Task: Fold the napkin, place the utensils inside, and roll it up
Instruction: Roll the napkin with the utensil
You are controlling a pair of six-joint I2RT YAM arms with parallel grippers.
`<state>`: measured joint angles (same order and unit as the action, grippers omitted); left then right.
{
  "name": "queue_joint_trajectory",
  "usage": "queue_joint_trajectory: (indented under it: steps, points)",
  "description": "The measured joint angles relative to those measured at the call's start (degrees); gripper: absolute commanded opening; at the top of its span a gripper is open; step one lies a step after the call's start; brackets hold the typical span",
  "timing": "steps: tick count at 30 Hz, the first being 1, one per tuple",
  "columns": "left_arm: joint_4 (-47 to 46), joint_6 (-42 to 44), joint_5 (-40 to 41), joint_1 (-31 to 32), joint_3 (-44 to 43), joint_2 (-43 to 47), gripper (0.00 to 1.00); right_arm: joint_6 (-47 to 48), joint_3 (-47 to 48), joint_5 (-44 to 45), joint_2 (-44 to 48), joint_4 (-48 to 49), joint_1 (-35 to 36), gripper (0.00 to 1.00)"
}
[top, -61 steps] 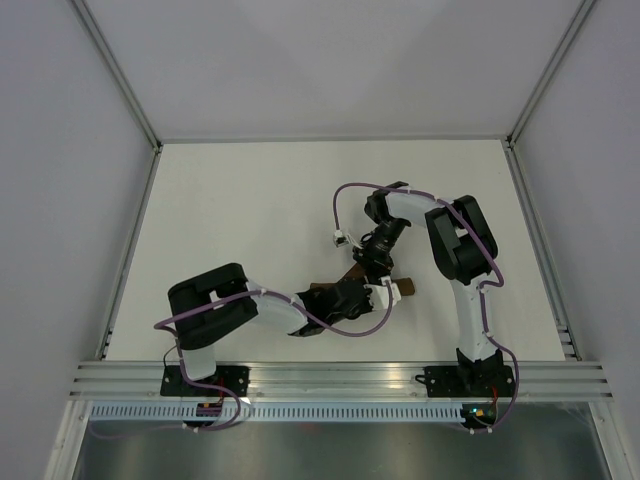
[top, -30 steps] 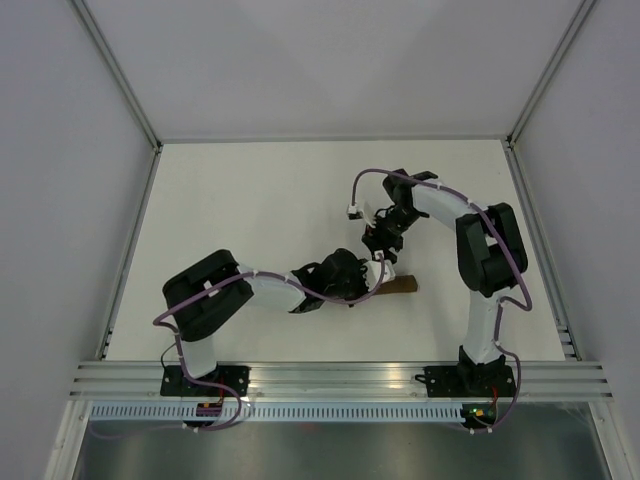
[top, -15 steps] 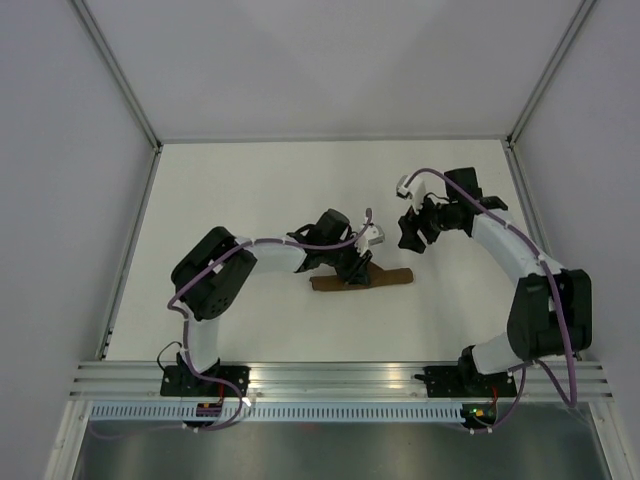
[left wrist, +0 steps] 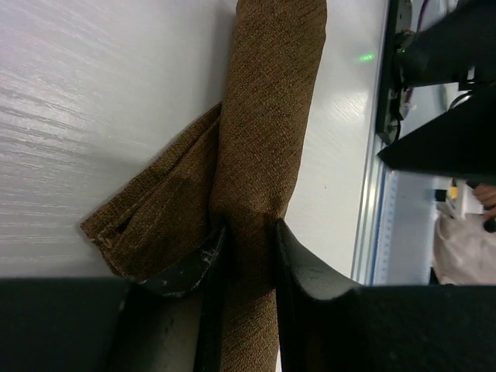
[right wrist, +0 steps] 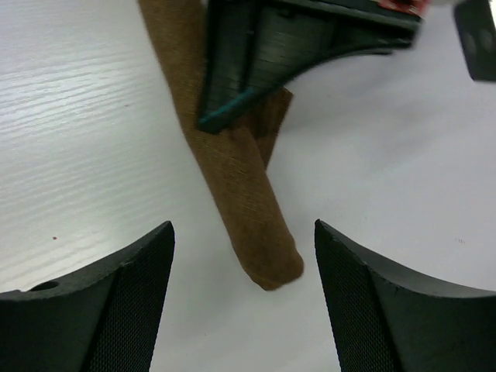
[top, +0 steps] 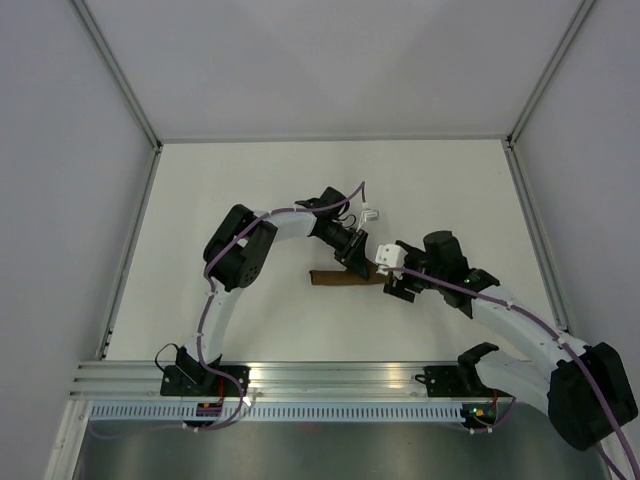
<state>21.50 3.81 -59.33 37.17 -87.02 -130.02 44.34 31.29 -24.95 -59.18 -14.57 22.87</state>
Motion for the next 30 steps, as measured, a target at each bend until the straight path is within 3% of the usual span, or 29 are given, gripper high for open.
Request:
queue_joint_trajectory:
  steps: [5, 18, 21, 22, 30]
  points:
    - [6.2, 0.0, -3.3, -0.5, -4.6, -3.5, 0.21, 1.5, -3.2, 7.2, -3.7, 6.8, 8.7, 0.78]
    - [14.5, 0.2, -5.9, -0.6, -8.7, -6.8, 0.28, 3.3, -4.3, 15.6, -12.7, 15.7, 17.1, 0.73]
    - [15.1, 0.3, -6.1, -0.7, -8.9, -6.9, 0.33, 3.6, -4.3, 16.0, -14.4, 16.1, 18.1, 0.56]
    - [15.3, 0.3, -6.2, -0.7, -8.9, -6.9, 0.35, 3.7, -4.2, 16.1, -15.3, 16.0, 18.3, 0.45]
    - [16.8, 0.5, -5.4, -1.2, -9.2, -6.8, 0.42, 3.7, 0.2, 16.3, -18.0, 10.8, 18.3, 0.35]
